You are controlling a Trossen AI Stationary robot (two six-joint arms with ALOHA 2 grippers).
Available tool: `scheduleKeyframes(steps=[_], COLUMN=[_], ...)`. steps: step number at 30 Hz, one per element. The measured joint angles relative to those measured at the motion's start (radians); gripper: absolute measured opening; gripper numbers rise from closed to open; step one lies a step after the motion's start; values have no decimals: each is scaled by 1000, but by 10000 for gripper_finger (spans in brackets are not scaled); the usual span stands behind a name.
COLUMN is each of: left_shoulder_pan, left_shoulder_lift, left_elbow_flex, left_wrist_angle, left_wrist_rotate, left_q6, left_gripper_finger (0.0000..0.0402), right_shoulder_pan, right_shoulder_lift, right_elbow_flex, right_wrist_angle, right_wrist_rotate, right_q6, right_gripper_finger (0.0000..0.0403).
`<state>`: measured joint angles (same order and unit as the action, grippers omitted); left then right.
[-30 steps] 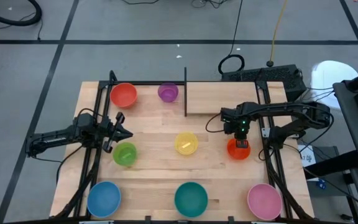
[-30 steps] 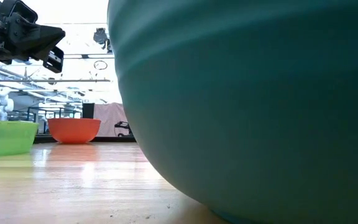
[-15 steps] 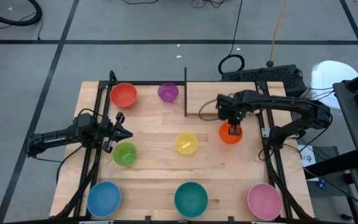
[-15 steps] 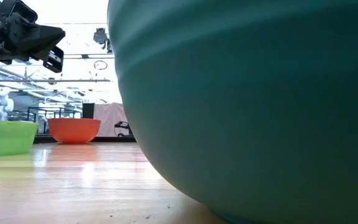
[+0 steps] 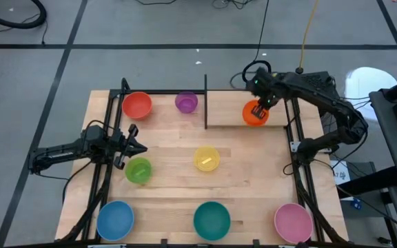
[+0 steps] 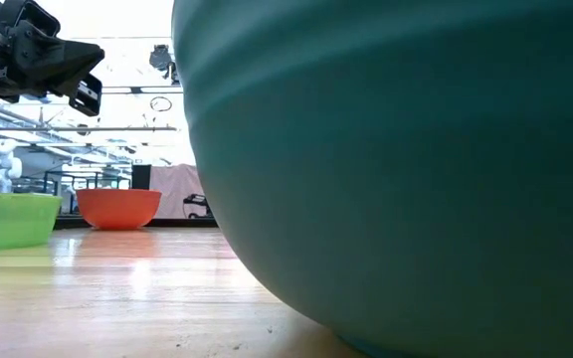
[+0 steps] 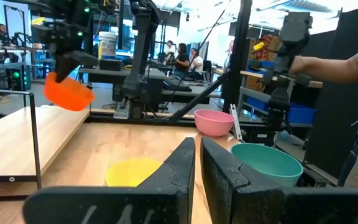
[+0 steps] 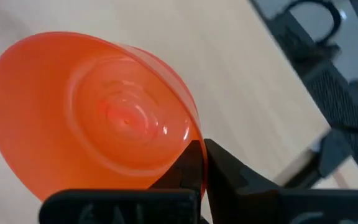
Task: Place and stack bowls onto a shelf
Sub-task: Put the small orange bowl on the shelf
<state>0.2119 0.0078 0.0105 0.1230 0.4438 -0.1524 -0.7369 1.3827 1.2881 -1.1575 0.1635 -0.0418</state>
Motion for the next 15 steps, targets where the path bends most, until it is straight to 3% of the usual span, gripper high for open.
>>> scheduleKeyframes(steps=[11, 15], left_shoulder_pan=[0, 0], left_shoulder_lift=[0, 0], left_elbow_flex=[0, 0], left_wrist_angle=[0, 0], left_wrist_rotate=[0, 0], left_q6=[0, -1], left_gripper_finger=[31, 31], right_shoulder_pan=[-256, -257], right_shoulder_lift=[0, -1], right_elbow_flex=[-81, -116], right_wrist_angle=[2, 28], right_wrist_rotate=[46, 49], right_q6=[81, 56], right_gripper_finger=[0, 0])
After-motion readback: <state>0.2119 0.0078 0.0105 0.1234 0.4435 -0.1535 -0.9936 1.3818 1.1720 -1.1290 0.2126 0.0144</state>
